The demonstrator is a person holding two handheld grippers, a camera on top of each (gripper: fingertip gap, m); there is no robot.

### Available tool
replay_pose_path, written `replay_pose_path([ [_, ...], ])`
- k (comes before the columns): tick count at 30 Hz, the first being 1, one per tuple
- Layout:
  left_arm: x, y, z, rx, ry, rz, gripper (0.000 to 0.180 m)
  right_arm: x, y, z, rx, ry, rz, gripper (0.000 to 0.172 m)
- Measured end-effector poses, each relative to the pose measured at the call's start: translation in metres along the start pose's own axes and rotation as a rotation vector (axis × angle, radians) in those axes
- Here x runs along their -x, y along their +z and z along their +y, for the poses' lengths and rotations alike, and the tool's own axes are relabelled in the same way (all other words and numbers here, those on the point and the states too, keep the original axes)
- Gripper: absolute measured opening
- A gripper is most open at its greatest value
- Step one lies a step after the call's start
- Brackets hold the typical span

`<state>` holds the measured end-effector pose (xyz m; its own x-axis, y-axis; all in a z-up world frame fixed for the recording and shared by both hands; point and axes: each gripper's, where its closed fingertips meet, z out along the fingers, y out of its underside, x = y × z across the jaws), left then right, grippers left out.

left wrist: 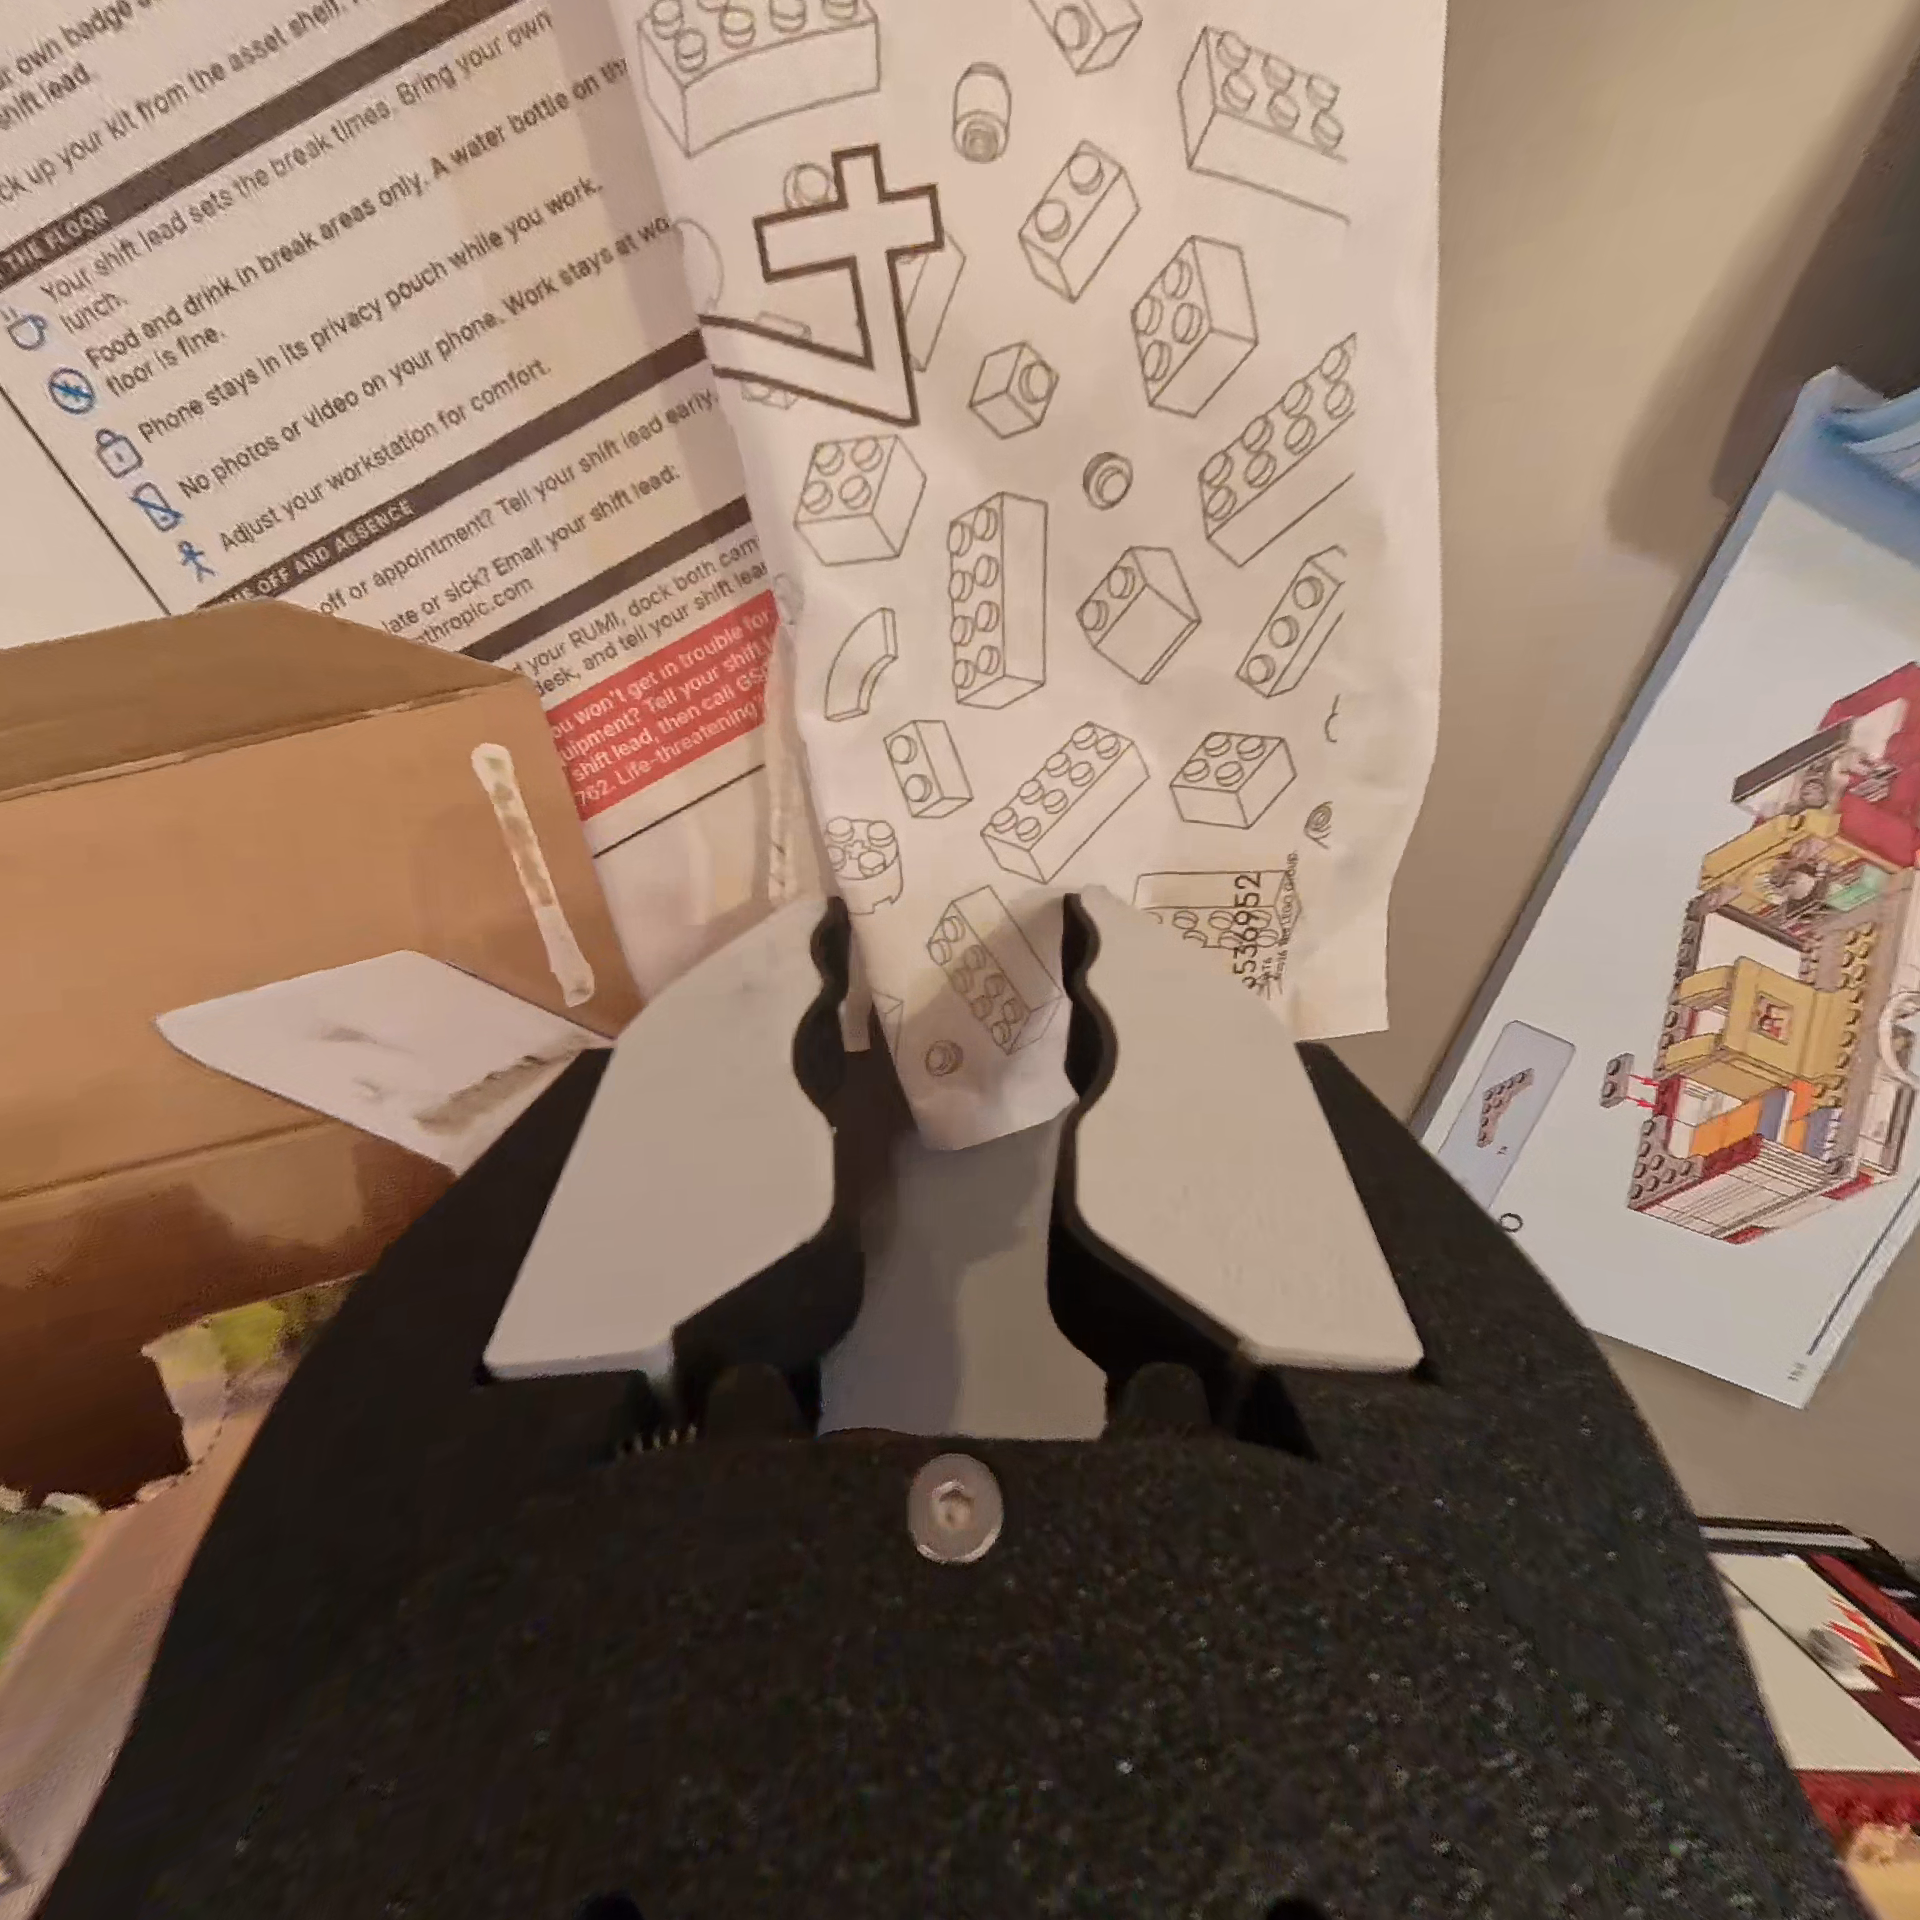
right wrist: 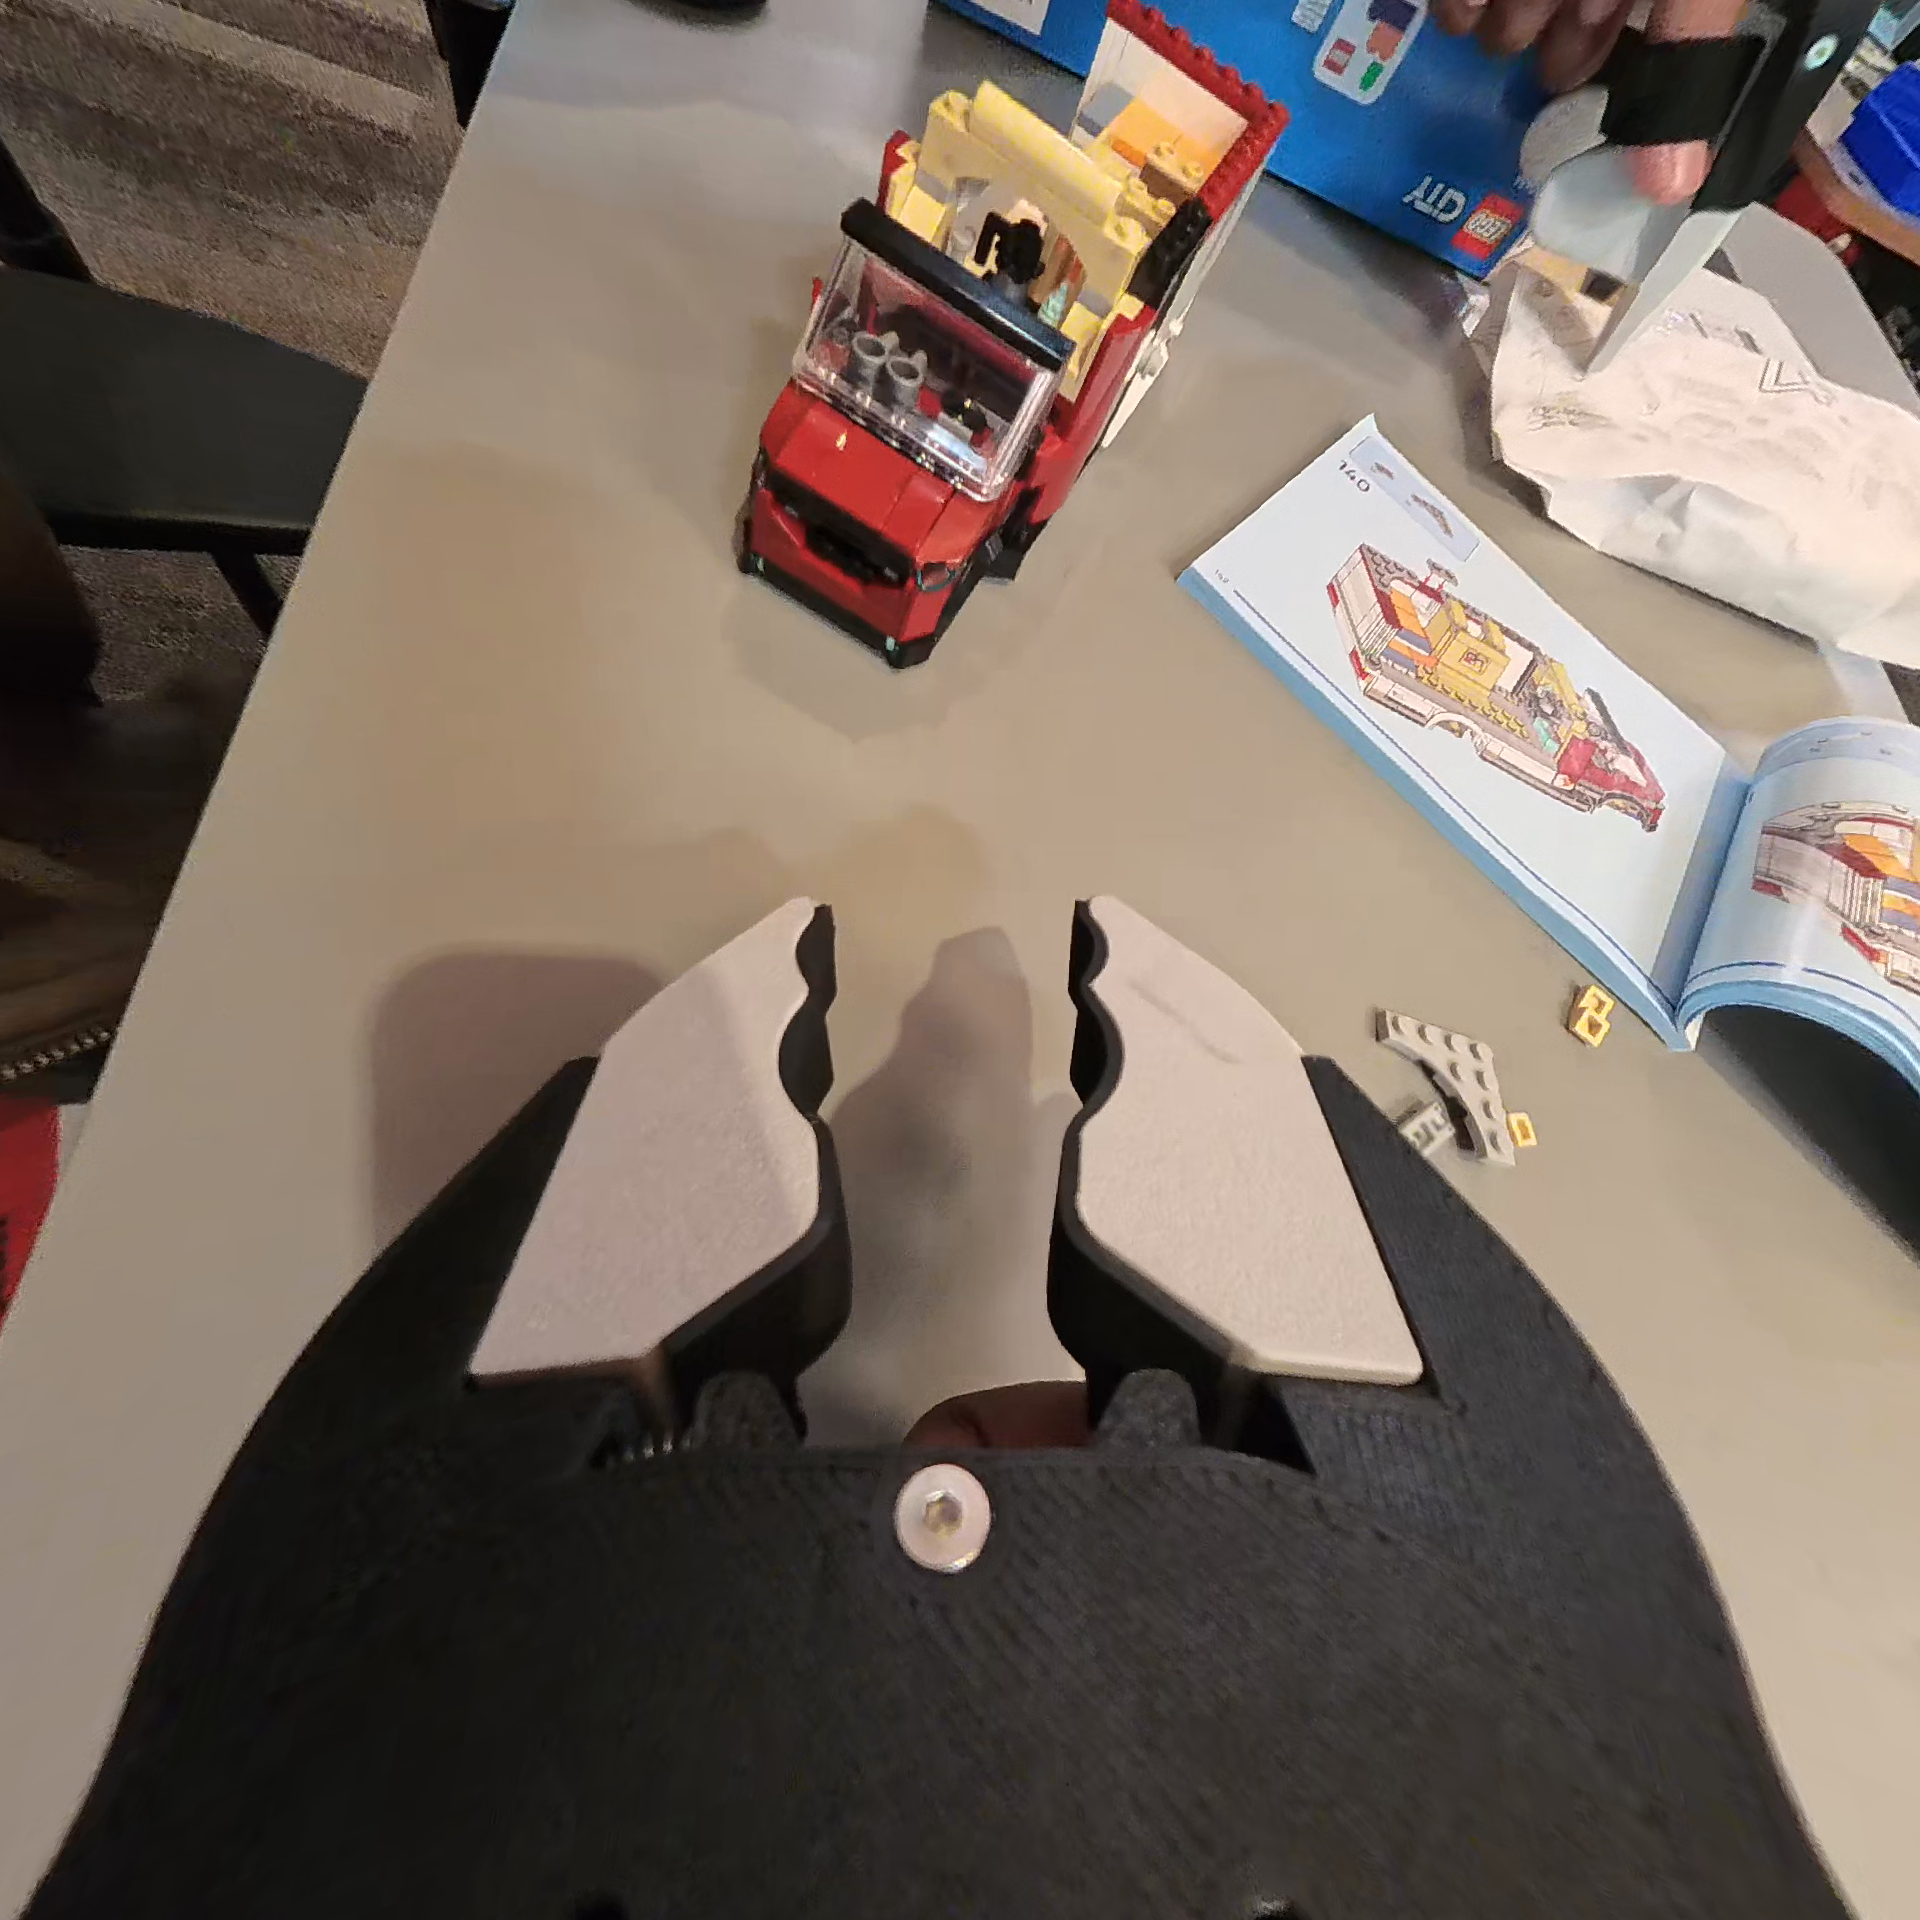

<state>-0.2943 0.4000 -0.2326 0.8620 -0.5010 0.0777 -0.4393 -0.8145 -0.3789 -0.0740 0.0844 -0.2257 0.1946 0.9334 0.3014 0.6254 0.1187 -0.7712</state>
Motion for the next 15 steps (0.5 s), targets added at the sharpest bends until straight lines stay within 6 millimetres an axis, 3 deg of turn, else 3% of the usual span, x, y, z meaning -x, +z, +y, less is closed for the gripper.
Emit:
replay_pose_path([
  [4, 0.0000, -0.0017, -0.0025, -0.022, -0.020, 0.022, 0.035, -0.0020, -0.0020, -0.0029, -0.018, -0.007, 0.016, 0.042],
  [10, 0.0049, 0.0005, 0.0028, -0.002, -0.034, -0.002, 0.046, -0.0013, -0.0026, -0.0065, -0.037, -0.032, 0.028, 0.041],
  [15, 0.0058, -0.0024, -0.0001, -0.033, -0.020, 0.003, 0.017, -0.0038, -0.0043, -0.0076, -0.036, -0.062, 0.060, 0.040],
])
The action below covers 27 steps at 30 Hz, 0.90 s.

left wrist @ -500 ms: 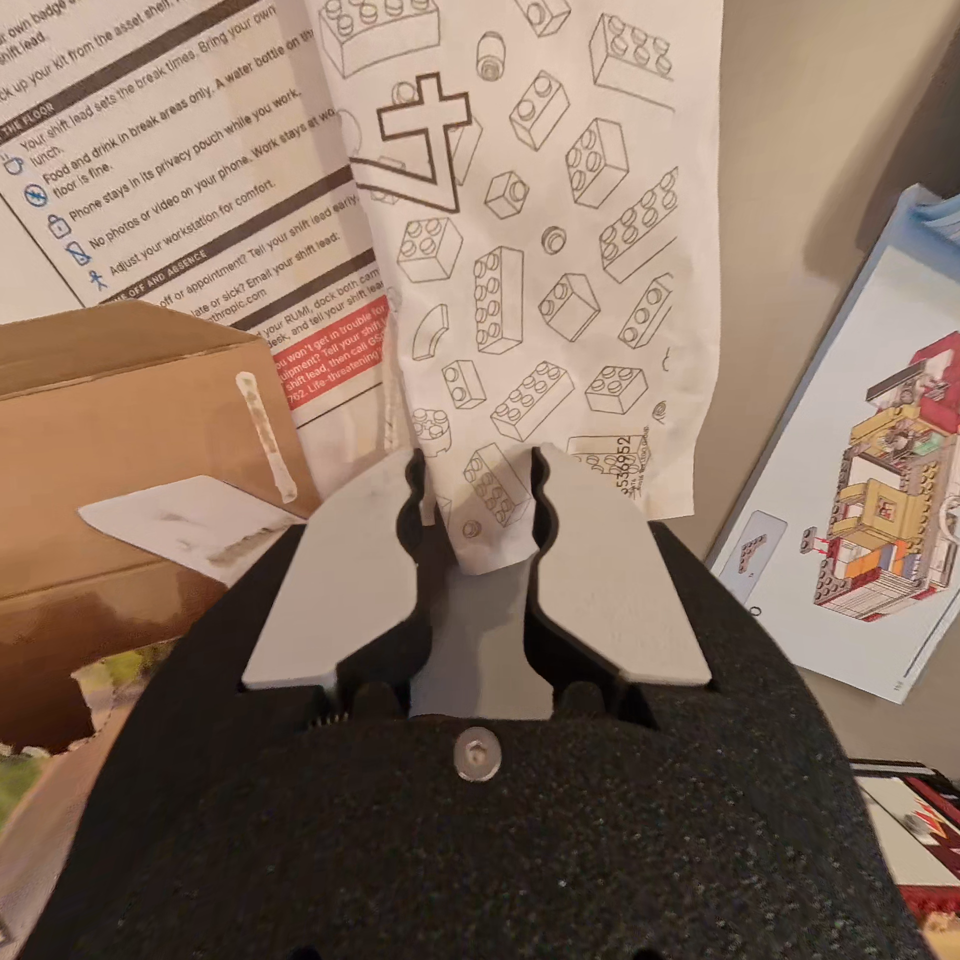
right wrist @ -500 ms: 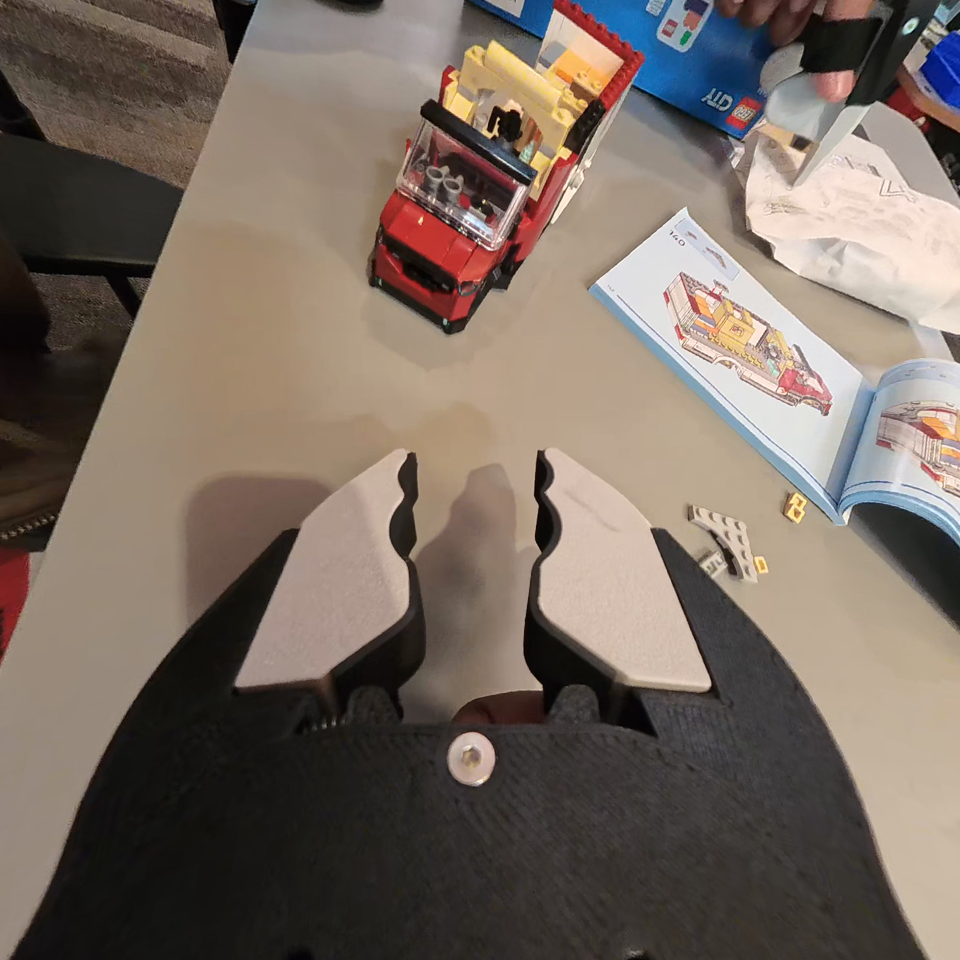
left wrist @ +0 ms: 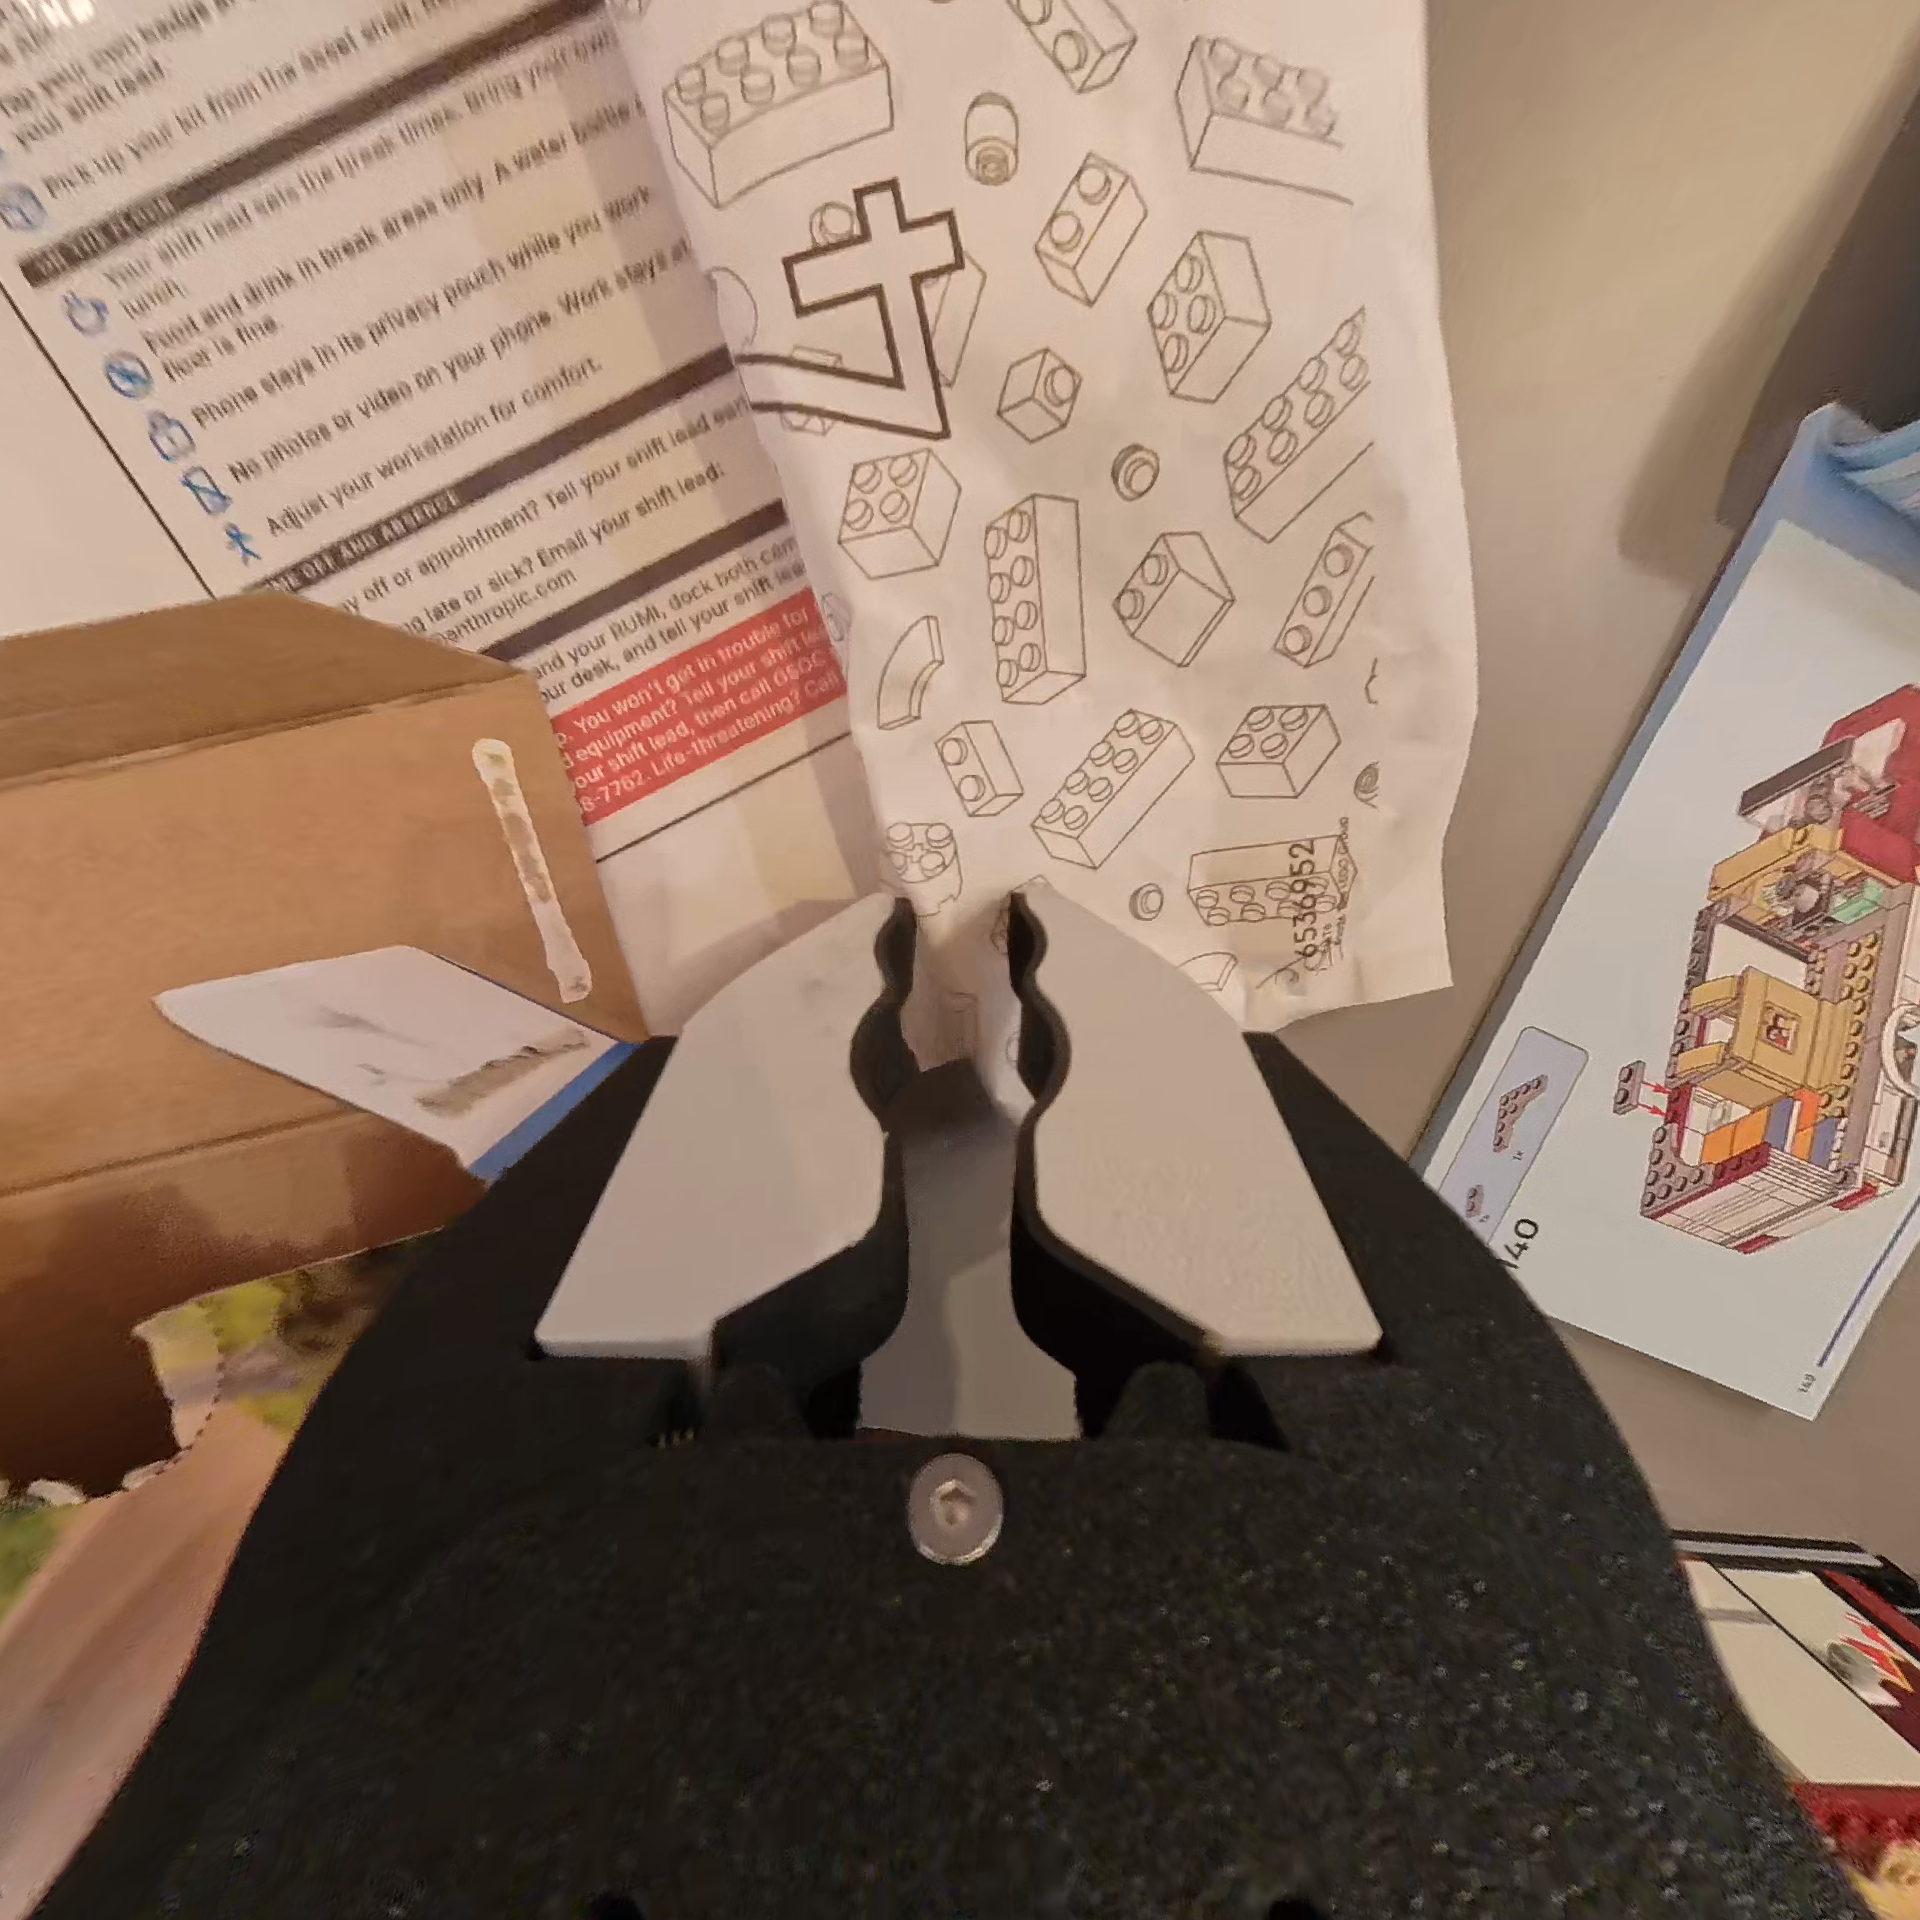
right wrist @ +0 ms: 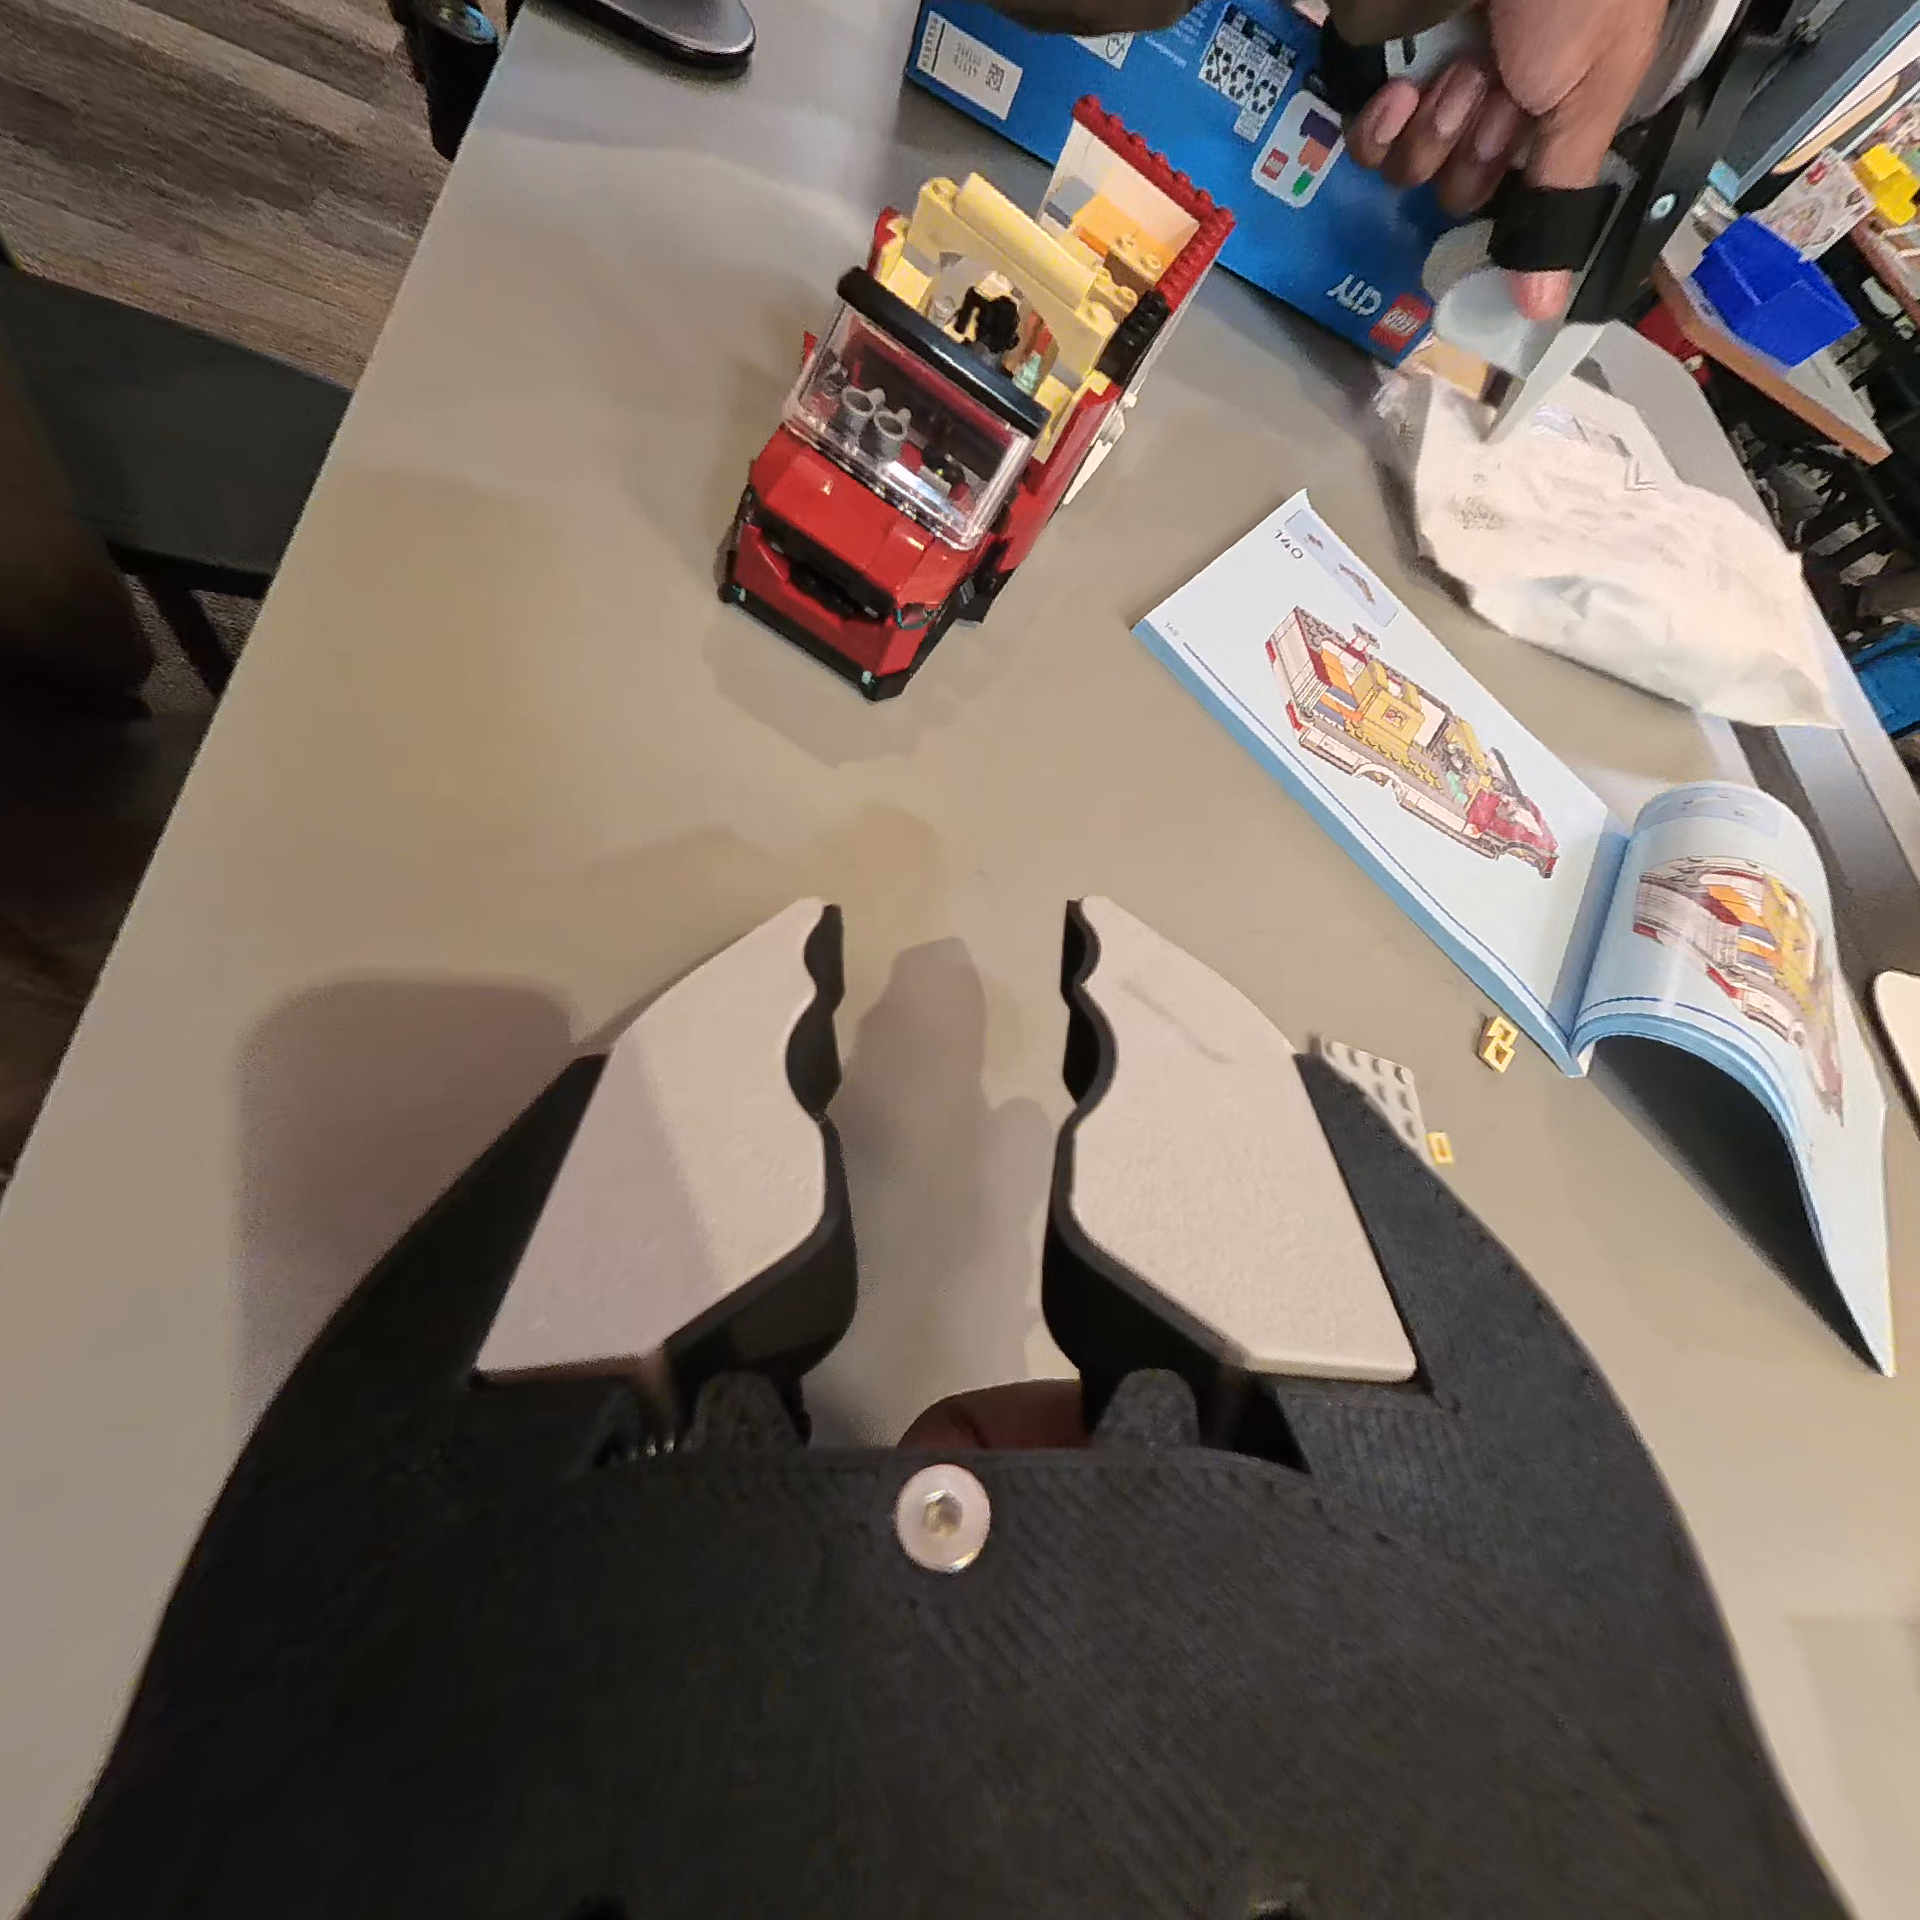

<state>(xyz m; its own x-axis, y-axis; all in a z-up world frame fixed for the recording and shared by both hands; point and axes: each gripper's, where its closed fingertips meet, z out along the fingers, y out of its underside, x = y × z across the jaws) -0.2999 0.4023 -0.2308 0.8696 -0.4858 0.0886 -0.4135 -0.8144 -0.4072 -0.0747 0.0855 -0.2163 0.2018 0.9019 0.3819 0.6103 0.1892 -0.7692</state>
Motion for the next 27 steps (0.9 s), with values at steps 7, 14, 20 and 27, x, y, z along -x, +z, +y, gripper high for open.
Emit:
replay_pose_path([
  [7, -0.018, -0.030, -0.029, -0.140, 0.120, -0.005, 0.000, -0.007, -0.005, -0.002, -0.028, 0.017, 0.038, 0.039],
  [14, -0.071, -0.082, -0.065, -0.292, 0.399, -0.082, 0.000, -0.014, -0.015, -0.004, -0.043, 0.022, 0.107, 0.038],
  [20, -0.129, -0.128, -0.060, -0.409, 0.593, -0.119, 0.000, -0.016, -0.023, -0.012, -0.056, 0.022, 0.143, 0.038],
  [27, -0.223, -0.179, -0.022, -0.562, 0.806, -0.076, 0.000, -0.030, -0.055, 0.004, -0.051, 0.165, 0.209, 0.039],
])
